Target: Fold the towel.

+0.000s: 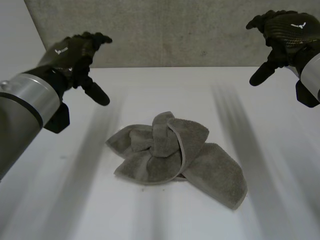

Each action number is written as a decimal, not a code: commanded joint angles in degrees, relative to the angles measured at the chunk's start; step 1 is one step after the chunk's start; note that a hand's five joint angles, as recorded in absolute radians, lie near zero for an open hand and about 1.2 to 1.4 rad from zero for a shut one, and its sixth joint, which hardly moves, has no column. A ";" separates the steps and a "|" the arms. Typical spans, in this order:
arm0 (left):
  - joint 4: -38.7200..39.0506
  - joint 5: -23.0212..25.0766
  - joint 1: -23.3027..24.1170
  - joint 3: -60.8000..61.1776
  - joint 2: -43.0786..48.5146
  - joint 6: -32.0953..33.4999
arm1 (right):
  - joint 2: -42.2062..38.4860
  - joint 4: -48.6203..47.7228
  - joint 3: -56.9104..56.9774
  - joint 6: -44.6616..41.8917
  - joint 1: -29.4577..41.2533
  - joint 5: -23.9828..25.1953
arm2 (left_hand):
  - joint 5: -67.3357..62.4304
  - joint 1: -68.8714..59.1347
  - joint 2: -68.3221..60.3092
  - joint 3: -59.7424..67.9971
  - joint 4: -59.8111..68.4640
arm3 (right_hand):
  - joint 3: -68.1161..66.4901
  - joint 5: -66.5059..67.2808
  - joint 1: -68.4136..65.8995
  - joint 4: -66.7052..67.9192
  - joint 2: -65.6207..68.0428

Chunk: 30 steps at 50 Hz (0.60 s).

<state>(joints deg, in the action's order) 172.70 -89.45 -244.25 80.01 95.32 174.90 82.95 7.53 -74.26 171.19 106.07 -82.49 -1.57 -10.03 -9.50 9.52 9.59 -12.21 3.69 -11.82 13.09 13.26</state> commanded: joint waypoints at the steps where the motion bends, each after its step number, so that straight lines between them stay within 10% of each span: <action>1: -0.60 -0.81 2.19 1.55 3.90 -0.79 | -1.74 1.87 -0.10 -6.05 3.00 0.13 | -2.68 -4.22 -4.75 4.73 4.66 | 2.21 -3.69 1.82 -3.09 -3.26; 12: 2.03 -7.15 7.91 13.95 4.70 -5.45 | -11.92 1.96 -1.77 -33.72 8.98 11.64 | -3.52 -5.06 -5.59 5.57 5.50 | 2.21 -3.69 1.82 -3.09 -3.26; 30: 13.28 -10.31 13.36 21.86 13.40 -5.27 | -26.16 -7.61 -4.41 -42.06 13.02 22.11 | -5.20 -6.74 -7.28 7.25 7.18 | -17.82 16.35 -18.21 16.95 16.77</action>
<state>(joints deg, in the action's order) 184.68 -99.16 -230.96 102.38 107.87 169.62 62.44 4.60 -77.92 134.99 117.91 -62.67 -4.51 -14.43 -14.48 14.47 14.55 -12.87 4.01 -12.09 13.48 13.61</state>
